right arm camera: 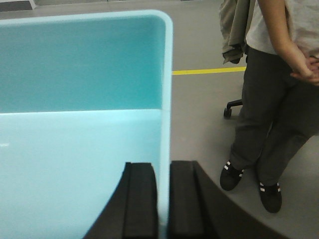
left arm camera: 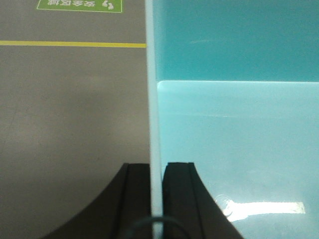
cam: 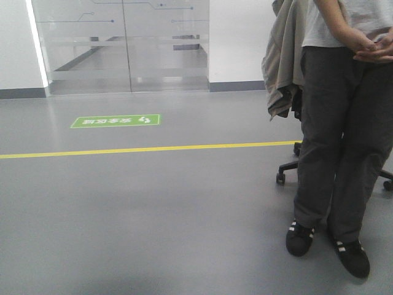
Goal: Fetch blue bin and place on conveyor start
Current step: 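Hold the bin while the base turns and drives to the red conveyor table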
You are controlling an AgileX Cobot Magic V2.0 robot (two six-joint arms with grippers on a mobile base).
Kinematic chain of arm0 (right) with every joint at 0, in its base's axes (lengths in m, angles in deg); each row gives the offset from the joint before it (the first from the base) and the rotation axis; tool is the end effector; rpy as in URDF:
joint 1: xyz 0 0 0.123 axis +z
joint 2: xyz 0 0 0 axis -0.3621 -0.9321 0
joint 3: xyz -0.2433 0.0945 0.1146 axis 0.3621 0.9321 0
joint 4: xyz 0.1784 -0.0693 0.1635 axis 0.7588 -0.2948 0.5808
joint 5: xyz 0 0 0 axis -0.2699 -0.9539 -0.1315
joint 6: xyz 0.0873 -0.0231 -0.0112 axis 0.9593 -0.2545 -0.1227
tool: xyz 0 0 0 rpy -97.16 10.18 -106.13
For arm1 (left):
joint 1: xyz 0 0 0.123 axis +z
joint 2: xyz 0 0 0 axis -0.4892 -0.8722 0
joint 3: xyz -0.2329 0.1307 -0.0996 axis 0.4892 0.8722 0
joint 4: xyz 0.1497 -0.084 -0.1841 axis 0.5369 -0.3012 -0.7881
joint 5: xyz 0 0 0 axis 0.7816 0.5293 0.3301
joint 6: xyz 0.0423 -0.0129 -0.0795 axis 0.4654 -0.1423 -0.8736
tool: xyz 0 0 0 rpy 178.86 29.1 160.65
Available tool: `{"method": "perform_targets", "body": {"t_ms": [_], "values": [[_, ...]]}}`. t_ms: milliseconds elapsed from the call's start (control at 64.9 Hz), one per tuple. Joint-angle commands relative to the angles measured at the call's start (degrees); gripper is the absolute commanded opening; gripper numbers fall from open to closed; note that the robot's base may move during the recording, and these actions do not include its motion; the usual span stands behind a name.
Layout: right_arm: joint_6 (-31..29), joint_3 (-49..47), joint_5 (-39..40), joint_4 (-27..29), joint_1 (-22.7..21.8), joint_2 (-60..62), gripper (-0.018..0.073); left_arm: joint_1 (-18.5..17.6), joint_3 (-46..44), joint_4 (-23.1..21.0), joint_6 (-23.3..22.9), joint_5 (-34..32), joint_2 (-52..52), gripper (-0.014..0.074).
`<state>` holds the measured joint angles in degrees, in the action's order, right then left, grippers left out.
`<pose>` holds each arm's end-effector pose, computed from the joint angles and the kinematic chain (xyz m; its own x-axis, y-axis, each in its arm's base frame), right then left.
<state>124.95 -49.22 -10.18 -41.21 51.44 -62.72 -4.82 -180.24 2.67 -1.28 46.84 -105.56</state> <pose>0.2615 0.1078 0.4849 -0.4072 0.0715 -0.9105 -0.0095 0.9965 0.0825 0.2463 -0.1132 0.4842 -0.4355 -0.0915 -0.8955 -0.0214 0.9956 -0.0913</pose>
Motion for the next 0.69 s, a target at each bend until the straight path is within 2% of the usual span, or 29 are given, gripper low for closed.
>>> {"method": "perform_targets", "body": {"t_ms": [0,678], "values": [[-0.2,-0.8,4.3,-0.7,0.2,0.4,-0.0162,-0.5,-0.5,0.2,0.4,-2.4,0.4,-0.0111],[-0.2,-0.8,4.8,-0.7,0.2,0.4,-0.0162,-0.5,-0.5,0.3,0.4,-2.4,0.4,-0.0111]]}}
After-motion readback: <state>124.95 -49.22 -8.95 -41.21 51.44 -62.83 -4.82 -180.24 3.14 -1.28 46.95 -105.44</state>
